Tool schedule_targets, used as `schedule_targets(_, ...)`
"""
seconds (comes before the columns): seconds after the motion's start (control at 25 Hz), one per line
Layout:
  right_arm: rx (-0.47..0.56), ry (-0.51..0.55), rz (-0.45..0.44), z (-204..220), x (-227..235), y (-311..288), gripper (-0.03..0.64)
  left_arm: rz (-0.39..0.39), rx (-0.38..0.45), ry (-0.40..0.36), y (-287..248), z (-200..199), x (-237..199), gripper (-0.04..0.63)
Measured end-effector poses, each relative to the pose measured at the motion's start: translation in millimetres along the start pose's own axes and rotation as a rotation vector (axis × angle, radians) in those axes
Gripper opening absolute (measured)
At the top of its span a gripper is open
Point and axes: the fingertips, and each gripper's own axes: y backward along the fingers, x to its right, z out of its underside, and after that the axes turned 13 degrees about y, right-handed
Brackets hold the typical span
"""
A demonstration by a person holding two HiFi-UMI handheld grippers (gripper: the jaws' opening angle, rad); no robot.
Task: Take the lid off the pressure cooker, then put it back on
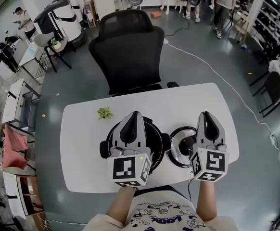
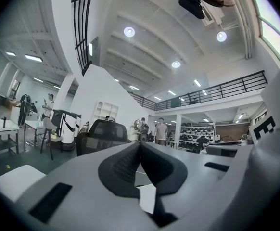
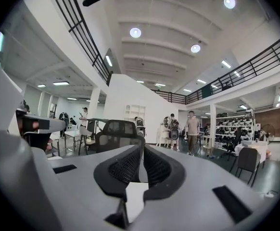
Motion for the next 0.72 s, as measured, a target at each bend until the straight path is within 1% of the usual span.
schedule_targets(0.12, 0.02, -0.004, 0.013, -8.2, 1.2, 5.4, 0.012, 0.002, 0.016, -0.004, 3.3, -7.4, 2.6, 0.014)
schedule_targets(0.4, 0.045, -0.041, 0.024, -16.2, 4.9, 19.3, 0.011, 0.008, 0.041, -0.017, 12.8, -16.5, 12.0, 0.014)
schedule_targets(0.72, 0.047, -0.047, 0.011, -19.4, 0.3, 25.1, 0.011, 0.012, 0.044, -0.013, 17.4, -17.9, 14.5, 0.014)
